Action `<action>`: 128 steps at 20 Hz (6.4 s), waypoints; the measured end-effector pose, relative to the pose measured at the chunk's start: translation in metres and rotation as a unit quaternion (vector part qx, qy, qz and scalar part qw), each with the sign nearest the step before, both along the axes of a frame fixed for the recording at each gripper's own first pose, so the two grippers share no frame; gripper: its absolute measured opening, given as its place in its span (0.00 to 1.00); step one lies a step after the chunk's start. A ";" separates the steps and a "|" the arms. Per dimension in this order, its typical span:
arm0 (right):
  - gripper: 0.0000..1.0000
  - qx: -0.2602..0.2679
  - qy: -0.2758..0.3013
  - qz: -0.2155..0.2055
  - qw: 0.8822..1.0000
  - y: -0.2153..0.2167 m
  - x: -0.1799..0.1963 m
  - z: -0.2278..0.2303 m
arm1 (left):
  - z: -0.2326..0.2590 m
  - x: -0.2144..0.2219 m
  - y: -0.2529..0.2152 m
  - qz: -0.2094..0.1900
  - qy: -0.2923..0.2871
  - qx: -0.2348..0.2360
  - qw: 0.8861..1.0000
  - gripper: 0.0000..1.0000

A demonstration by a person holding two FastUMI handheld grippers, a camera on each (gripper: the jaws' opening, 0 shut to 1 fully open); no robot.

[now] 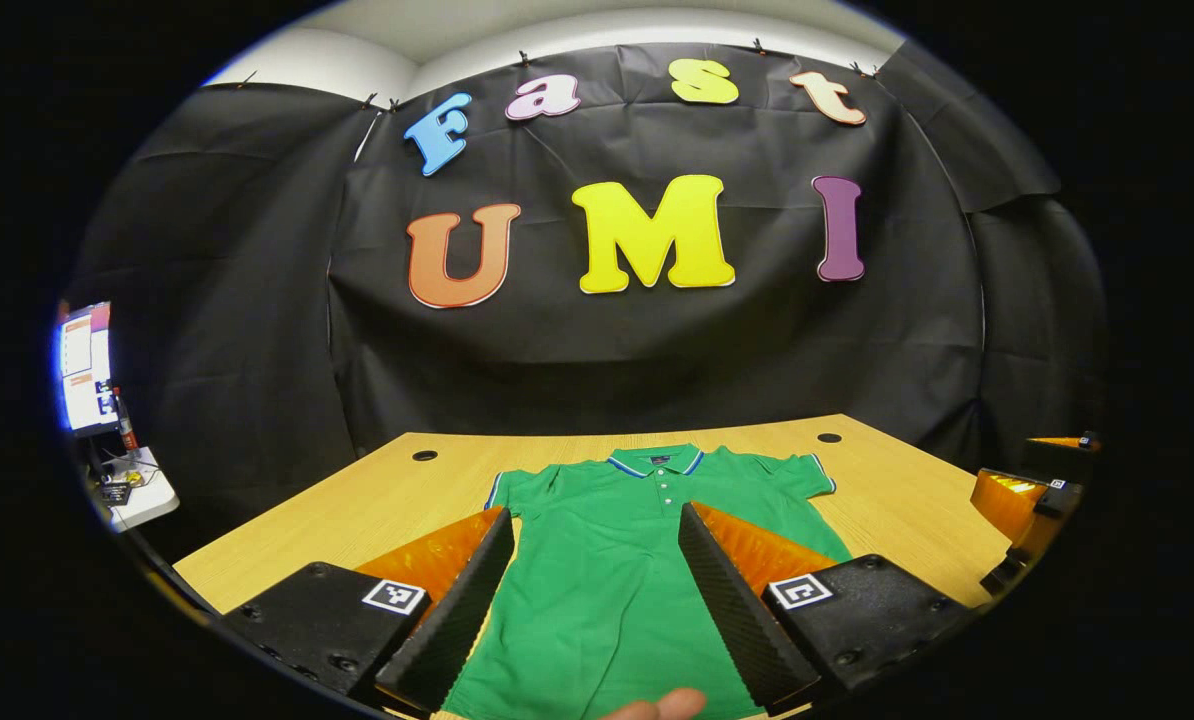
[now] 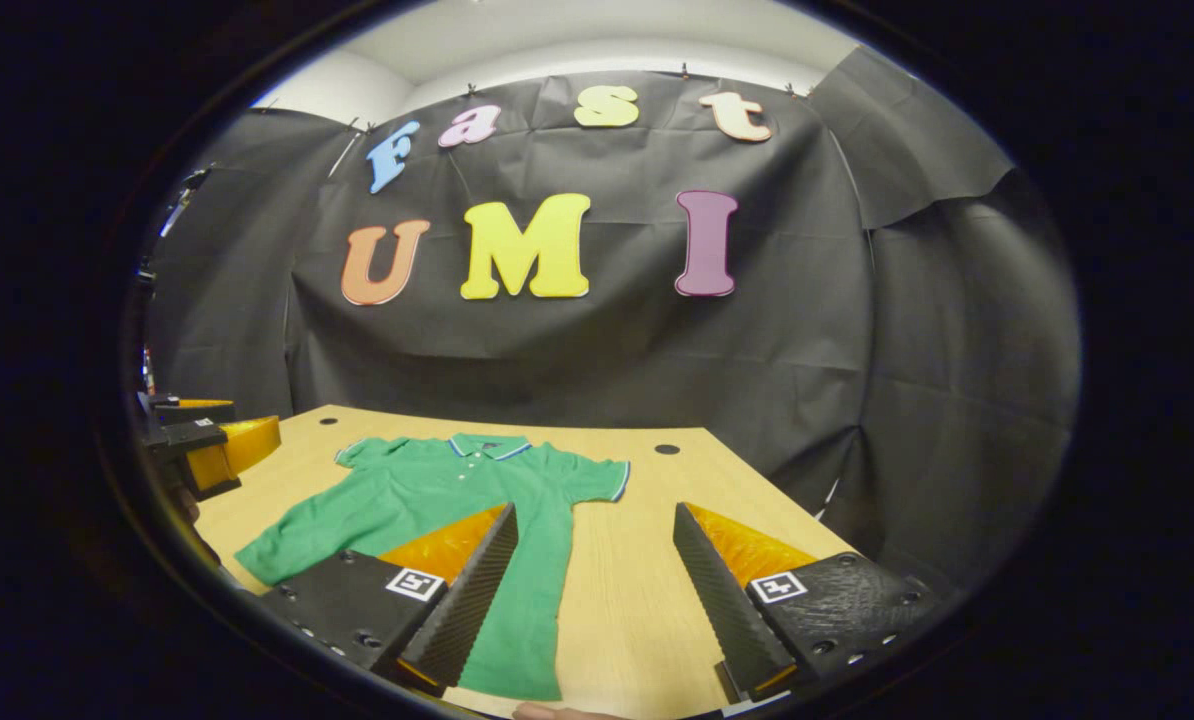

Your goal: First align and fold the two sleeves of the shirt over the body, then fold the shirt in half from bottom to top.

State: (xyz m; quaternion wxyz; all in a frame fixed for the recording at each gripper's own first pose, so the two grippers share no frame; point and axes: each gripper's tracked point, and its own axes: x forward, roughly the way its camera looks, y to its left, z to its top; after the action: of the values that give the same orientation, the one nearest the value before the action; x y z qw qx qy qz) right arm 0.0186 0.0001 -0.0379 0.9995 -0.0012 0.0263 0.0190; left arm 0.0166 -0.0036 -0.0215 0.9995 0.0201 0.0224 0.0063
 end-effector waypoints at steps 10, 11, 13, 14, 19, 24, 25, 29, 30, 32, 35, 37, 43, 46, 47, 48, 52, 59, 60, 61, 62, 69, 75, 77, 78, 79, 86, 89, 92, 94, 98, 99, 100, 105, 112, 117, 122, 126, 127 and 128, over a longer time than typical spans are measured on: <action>0.95 0.005 0.014 -0.006 1.000 -0.005 0.007 -0.009 | 0.000 0.000 -0.002 0.000 -0.002 0.004 1.000 1.00; 0.94 0.006 0.016 -0.007 1.000 -0.006 0.008 -0.011 | -0.002 0.000 -0.003 0.000 0.000 0.004 1.000 1.00; 0.95 0.007 0.021 -0.007 1.000 -0.008 0.008 -0.014 | -0.002 -0.001 -0.004 0.000 0.001 0.005 1.000 1.00; 0.95 0.007 0.022 -0.008 1.000 -0.009 0.009 -0.016 | -0.002 -0.001 -0.005 -0.001 0.000 0.006 1.000 1.00; 0.96 0.007 0.025 -0.008 1.000 -0.009 0.010 -0.018 | -0.003 0.000 -0.004 0.000 0.001 0.007 1.000 1.00; 0.95 0.001 0.027 -0.006 1.000 -0.007 0.014 -0.026 | -0.003 0.000 -0.003 0.004 0.002 0.008 1.000 1.00; 0.95 0.002 0.030 -0.006 1.000 -0.008 0.016 -0.028 | -0.003 0.000 -0.003 0.004 0.001 0.007 1.000 1.00; 0.95 0.013 0.047 -0.010 0.999 -0.011 0.032 -0.041 | -0.002 0.000 -0.005 0.001 -0.003 0.010 1.000 1.00; 0.96 0.014 0.047 -0.011 0.999 -0.011 0.037 -0.041 | -0.003 -0.001 -0.006 0.001 -0.003 0.010 1.000 1.00; 0.95 0.012 0.046 -0.011 0.999 -0.013 0.047 -0.040 | -0.005 0.000 -0.008 0.000 0.001 0.011 1.000 1.00; 0.95 -0.001 0.027 -0.010 1.000 -0.014 0.074 -0.023 | 0.001 0.000 -0.008 0.003 -0.003 0.014 1.000 1.00; 0.95 -0.017 0.022 -0.011 1.000 -0.016 0.099 -0.012 | 0.009 -0.002 -0.006 0.011 -0.012 0.013 1.000 1.00; 0.95 -0.040 0.045 0.002 0.998 0.004 0.196 0.004 | 0.012 0.004 -0.004 0.015 -0.013 -0.006 1.000 1.00; 0.95 -0.073 0.056 -0.002 0.996 0.016 0.242 0.004 | 0.012 0.008 0.005 0.017 -0.015 -0.002 1.000 1.00; 0.96 -0.078 0.059 -0.002 0.995 0.021 0.256 0.003 | 0.012 0.009 0.008 0.018 -0.016 -0.001 1.000 1.00; 0.96 -0.083 0.064 -0.005 0.994 0.024 0.272 0.000 | 0.011 0.011 0.012 0.019 -0.016 -0.001 1.000 1.00; 0.95 -0.074 0.082 -0.014 0.994 0.027 0.329 -0.008 | 0.006 0.022 0.039 0.042 -0.009 -0.019 0.999 1.00; 0.96 -0.080 0.148 -0.026 0.985 0.008 0.393 -0.062 | -0.004 0.034 0.065 0.067 0.006 -0.027 0.997 1.00; 0.95 -0.082 0.160 -0.025 0.983 0.004 0.397 -0.074 | -0.004 0.036 0.066 0.065 0.005 -0.027 0.998 1.00; 0.95 -0.084 0.174 -0.023 0.981 0.002 0.402 -0.086 | -0.007 0.037 0.067 0.065 0.008 -0.028 0.997 1.00; 0.95 -0.084 0.187 -0.026 0.978 0.000 0.402 -0.095 | -0.011 0.040 0.066 0.065 0.013 -0.028 0.997 1.00; 0.70 0.023 0.239 -0.007 0.971 -0.002 0.413 -0.116 | -0.027 0.046 0.065 0.071 0.044 -0.032 0.996 1.00; 0.02 -0.048 0.227 -0.011 0.973 0.000 0.405 -0.106 | -0.015 0.042 0.071 0.074 0.024 -0.017 0.997 1.00; 0.00 -0.048 0.215 -0.007 0.975 0.013 0.401 -0.087 | -0.017 0.041 0.081 0.086 0.029 -0.012 0.996 1.00; 0.00 -0.053 0.204 -0.010 0.978 0.016 0.400 -0.077 | -0.019 0.041 0.084 0.089 0.033 -0.012 0.995 1.00; 0.00 -0.068 0.192 -0.014 0.979 0.018 0.399 -0.065 | -0.019 0.041 0.088 0.091 0.036 -0.014 0.995 1.00; 0.00 -0.122 0.148 0.020 0.981 0.107 0.386 -0.024 | -0.004 0.032 0.110 0.106 0.018 -0.039 0.993 1.00; 0.19 -0.110 0.132 0.063 0.983 0.164 0.378 -0.015 | -0.003 0.033 0.110 0.102 0.016 -0.043 0.994 1.00; 0.80 -0.150 0.101 0.079 0.980 0.188 0.366 0.000 | -0.005 0.036 0.107 0.089 0.016 -0.060 0.994 1.00; 0.89 -0.142 0.098 0.100 0.980 0.204 0.353 0.006 | -0.009 0.037 0.106 0.086 0.022 -0.068 0.994 1.00; 0.94 -0.100 0.079 0.112 0.986 0.198 0.324 0.036 | -0.011 0.042 0.108 0.091 0.027 -0.069 0.993 1.00; 0.94 -0.086 0.075 0.115 0.987 0.194 0.314 0.044 | -0.011 0.043 0.107 0.091 0.027 -0.068 0.993 1.00; 0.94 -0.072 0.071 0.116 0.988 0.189 0.303 0.050 | -0.011 0.043 0.107 0.090 0.025 -0.067 0.993 1.00; 0.94 -0.030 0.056 0.145 0.987 0.158 0.245 0.063 | -0.017 0.044 0.103 0.087 0.032 -0.067 0.993 1.00; 0.96 -0.018 0.002 0.179 0.984 0.108 0.155 0.055 | -0.024 0.045 0.104 0.104 0.040 -0.057 0.992 1.00; 0.96 -0.016 -0.040 0.189 0.981 0.085 0.097 0.043 | -0.038 0.060 0.121 0.145 0.058 -0.077 0.985 1.00; 0.95 -0.020 -0.052 0.193 0.980 0.077 0.079 0.031 | -0.024 0.114 0.129 0.137 0.089 -0.060 0.985 1.00; 0.95 -0.018 -0.043 0.202 0.978 0.080 0.083 0.023 | -0.027 0.180 0.138 0.113 0.122 -0.048 0.985 1.00; 0.95 -0.016 -0.039 0.203 0.978 0.079 0.085 0.021 | -0.030 0.200 0.142 0.109 0.123 -0.047 0.985 1.00; 0.95 -0.015 -0.035 0.203 0.978 0.077 0.086 0.020 | -0.038 0.220 0.150 0.115 0.134 -0.046 0.983 1.00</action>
State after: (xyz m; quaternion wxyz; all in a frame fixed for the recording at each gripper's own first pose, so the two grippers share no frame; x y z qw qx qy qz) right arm 0.1050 0.0773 -0.0179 0.9749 -0.0224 -0.0097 0.2214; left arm 0.2368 0.1464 -0.0591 0.9800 -0.0282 0.1586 0.1172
